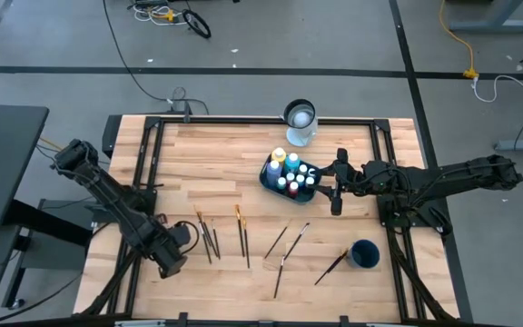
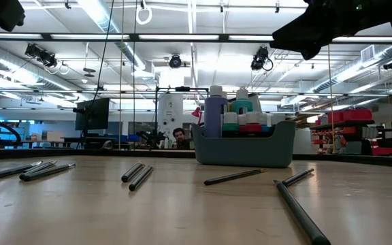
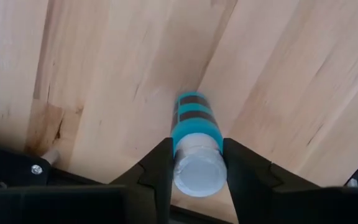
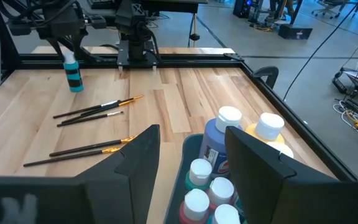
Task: Pick & Place Paint Supplies
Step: Put the small light blue paint bottle into the green bin
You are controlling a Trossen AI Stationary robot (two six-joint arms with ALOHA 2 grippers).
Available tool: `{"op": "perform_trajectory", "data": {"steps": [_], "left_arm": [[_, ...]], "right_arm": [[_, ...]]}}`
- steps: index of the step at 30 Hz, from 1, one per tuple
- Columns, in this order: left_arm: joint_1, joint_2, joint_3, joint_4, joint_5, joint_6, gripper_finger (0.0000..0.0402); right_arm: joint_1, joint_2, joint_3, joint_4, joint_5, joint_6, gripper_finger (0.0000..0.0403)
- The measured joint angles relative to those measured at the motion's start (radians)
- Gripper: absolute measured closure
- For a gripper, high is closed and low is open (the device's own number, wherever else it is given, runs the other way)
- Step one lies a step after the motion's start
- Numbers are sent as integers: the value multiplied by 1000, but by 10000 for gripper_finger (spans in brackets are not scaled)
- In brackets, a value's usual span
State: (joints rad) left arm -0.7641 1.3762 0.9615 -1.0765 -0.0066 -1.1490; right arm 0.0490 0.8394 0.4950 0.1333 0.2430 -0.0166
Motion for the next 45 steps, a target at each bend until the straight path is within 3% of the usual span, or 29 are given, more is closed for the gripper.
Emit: {"op": "perform_trajectory", "data": {"steps": [5,12,22,26,33,39,45], "left_arm": [[38,0,0,22,-14,39,275],[113,0,0,180,-88,201,275],[255,0,33,242,-148,494,275],[328,0,74,295,-190,675,275],[483,0,89,558,-184,994,275],[585,4,90,810,-245,1292,275],[671,119,118,1013,-201,1488,275]], "right_arm": [[0,0,0,0,0,0,218],[0,0,0,0,0,0,218],[0,0,0,2,0,0,218],[0,0,0,26,1,0,218],[0,0,1,55,1,-2,218],[0,0,1,53,2,-27,218],[0,3,1,58,5,-76,218]]}}
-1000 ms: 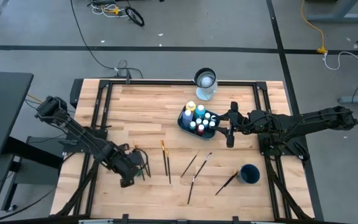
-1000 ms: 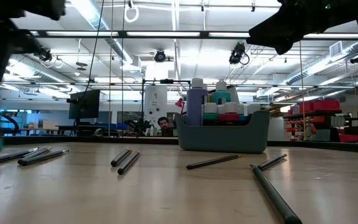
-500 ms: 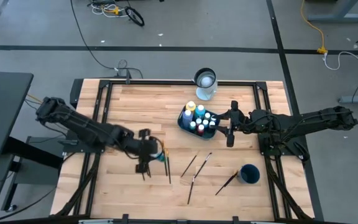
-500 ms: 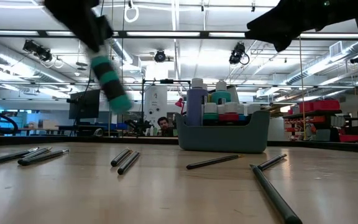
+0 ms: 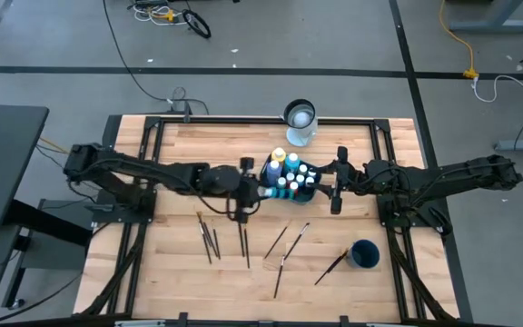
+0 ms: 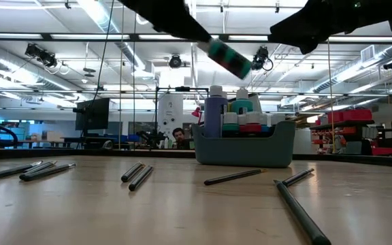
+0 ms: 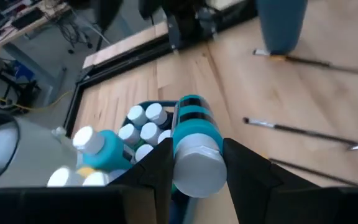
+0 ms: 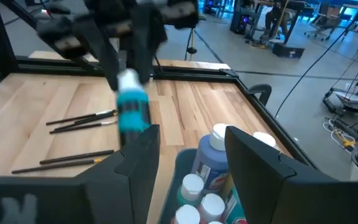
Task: Pick & Place Paint Supplies
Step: Put the small light blue paint bottle into the green bin
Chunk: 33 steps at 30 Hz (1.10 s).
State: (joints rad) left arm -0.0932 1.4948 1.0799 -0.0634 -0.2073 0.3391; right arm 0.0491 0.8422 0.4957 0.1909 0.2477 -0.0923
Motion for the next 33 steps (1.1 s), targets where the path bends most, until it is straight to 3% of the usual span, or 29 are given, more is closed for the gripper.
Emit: {"op": "perform_trajectory", "data": {"steps": [7,17,24,33], "left_arm": [[38,251,213,-39,22,94,274],[39,511,580,-403,-71,286,273],[41,639,661,-434,-127,436,271],[41,689,657,-383,-147,568,261]], "right_arm": [[0,8,0,6,7,-71,218],[0,8,0,-11,7,-107,218],[0,8,0,-17,7,-108,218],[0,8,0,-29,6,-127,218]]}}
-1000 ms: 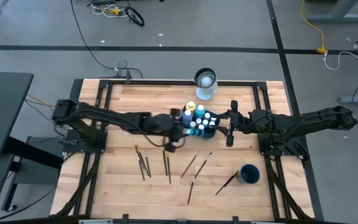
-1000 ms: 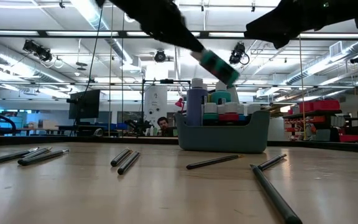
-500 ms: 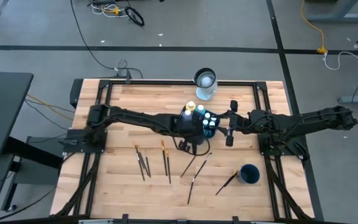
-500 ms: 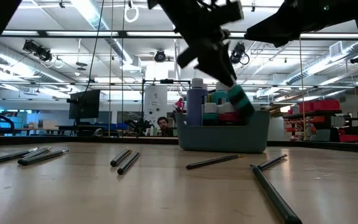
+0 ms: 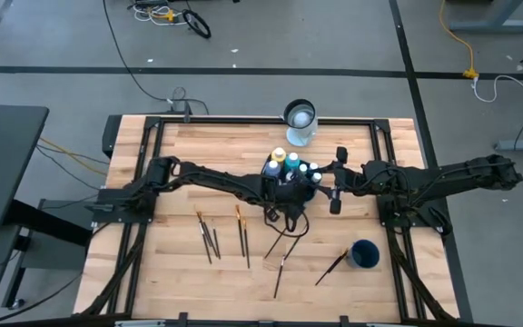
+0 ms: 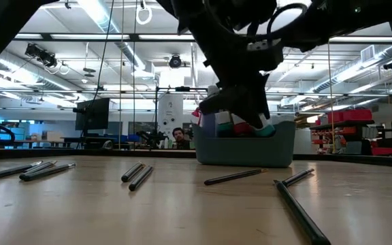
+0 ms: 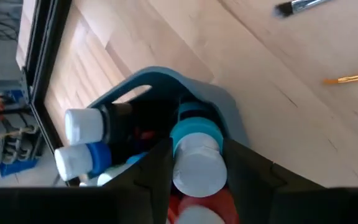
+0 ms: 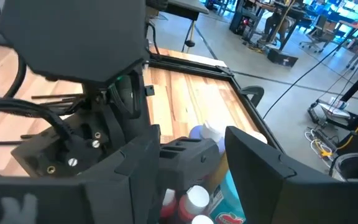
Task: Pick & Place Paint Supplies
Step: Put the small light blue paint bottle into the green bin, then put the silver paint brush into the blue cup
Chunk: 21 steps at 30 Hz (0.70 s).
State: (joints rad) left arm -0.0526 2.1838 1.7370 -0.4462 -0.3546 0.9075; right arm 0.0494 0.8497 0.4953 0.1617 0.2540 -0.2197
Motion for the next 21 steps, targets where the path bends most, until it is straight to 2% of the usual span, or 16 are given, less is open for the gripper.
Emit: {"op": "perform_trajectory", "data": {"steps": [9,15,19,21], "left_arm": [[6,0,0,136,-24,43,221],[15,-1,0,165,-30,37,209],[9,-1,0,180,-49,-48,209],[-2,-2,5,168,-92,-111,212]], "right_arm": [[0,0,0,-7,0,-2,218],[0,0,0,-6,1,-2,218],[-1,0,0,-3,1,-3,218],[-1,0,0,-4,1,-3,218]]}}
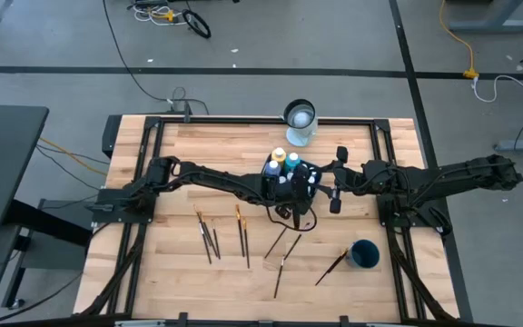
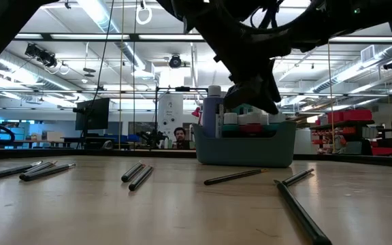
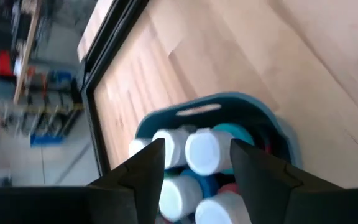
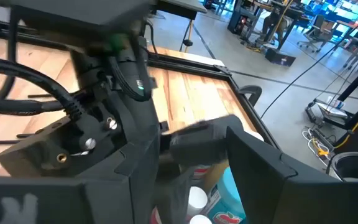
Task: Pick & Place Paint Supplies
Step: Put the silver paint brush into the blue cup
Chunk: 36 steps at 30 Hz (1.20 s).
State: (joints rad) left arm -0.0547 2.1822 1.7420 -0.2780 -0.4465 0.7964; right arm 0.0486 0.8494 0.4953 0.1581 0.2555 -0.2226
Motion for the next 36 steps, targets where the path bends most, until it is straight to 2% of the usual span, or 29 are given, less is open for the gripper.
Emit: {"op": "perform_trajectory", "data": {"steps": [3,8,11,15,19,24,31,36], "left_arm": [[-12,-32,8,-45,-34,-121,216],[-6,-158,12,-191,97,-293,218],[-1,-244,10,-293,133,-379,218],[-10,-382,-16,-373,127,-446,218],[-25,-519,-99,-392,130,-469,218],[-25,-745,-312,-319,133,-560,219],[-36,-1057,-776,-10,129,-692,219],[-40,-1185,-1056,227,146,-765,219]], "right_arm": [[0,0,0,-1,-3,3,218],[1,0,0,3,-7,6,218],[1,0,0,14,-7,29,218],[1,0,0,28,-21,32,218],[1,0,0,33,-82,51,218],[1,1,0,39,-159,79,218],[1,50,0,112,-167,66,218],[2,124,-2,189,-197,3,218]]}}
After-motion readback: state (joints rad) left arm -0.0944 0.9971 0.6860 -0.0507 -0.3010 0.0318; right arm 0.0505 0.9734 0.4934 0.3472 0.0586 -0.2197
